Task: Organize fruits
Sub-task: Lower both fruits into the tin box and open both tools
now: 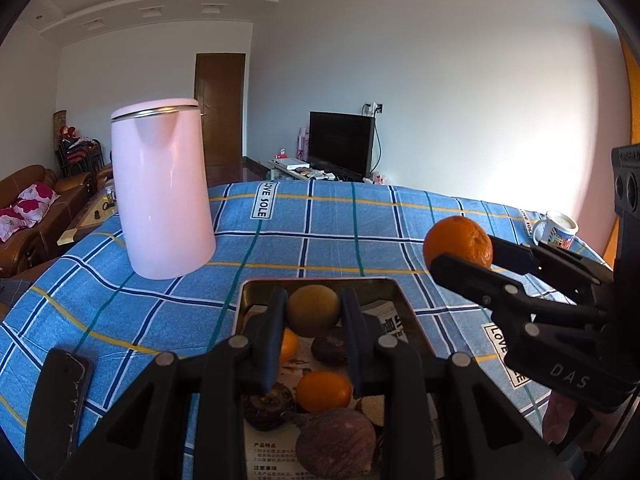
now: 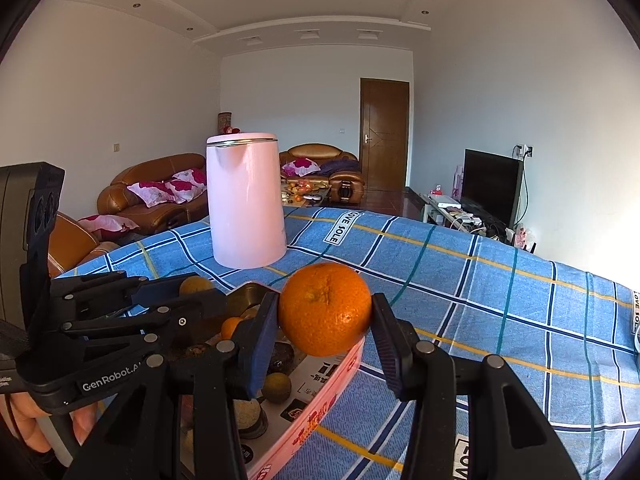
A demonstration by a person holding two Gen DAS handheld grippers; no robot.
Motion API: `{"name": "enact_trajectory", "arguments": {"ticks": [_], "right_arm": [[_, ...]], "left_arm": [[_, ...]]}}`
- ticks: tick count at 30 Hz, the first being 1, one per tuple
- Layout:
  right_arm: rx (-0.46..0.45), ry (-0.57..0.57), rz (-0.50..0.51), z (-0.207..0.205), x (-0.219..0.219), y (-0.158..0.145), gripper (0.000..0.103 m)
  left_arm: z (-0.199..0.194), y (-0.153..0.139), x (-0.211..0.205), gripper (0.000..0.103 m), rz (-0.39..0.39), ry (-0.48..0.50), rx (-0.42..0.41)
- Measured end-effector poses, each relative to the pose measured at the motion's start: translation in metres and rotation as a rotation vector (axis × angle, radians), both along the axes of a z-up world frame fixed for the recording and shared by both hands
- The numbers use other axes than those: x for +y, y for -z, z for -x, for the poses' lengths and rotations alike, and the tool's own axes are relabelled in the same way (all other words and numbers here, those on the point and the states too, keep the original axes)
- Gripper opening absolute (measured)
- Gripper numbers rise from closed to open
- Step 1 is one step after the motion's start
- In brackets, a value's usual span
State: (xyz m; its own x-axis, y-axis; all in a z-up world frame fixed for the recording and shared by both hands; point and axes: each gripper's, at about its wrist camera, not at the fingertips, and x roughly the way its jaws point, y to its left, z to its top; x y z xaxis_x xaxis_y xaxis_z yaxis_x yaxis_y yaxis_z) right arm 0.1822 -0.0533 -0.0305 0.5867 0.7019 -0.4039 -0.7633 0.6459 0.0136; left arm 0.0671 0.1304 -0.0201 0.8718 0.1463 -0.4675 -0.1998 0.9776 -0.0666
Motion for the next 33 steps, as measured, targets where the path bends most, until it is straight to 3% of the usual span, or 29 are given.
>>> {"name": "enact_trajectory", "arguments": {"ticks": [33], "right_arm": [[0.197,-0.014,0.155,-0.018,0.052,0.039,0.048]], "left_arm": [[-0.016,0.025,0.021,0.029,-0.033,0.020,0.161]]}}
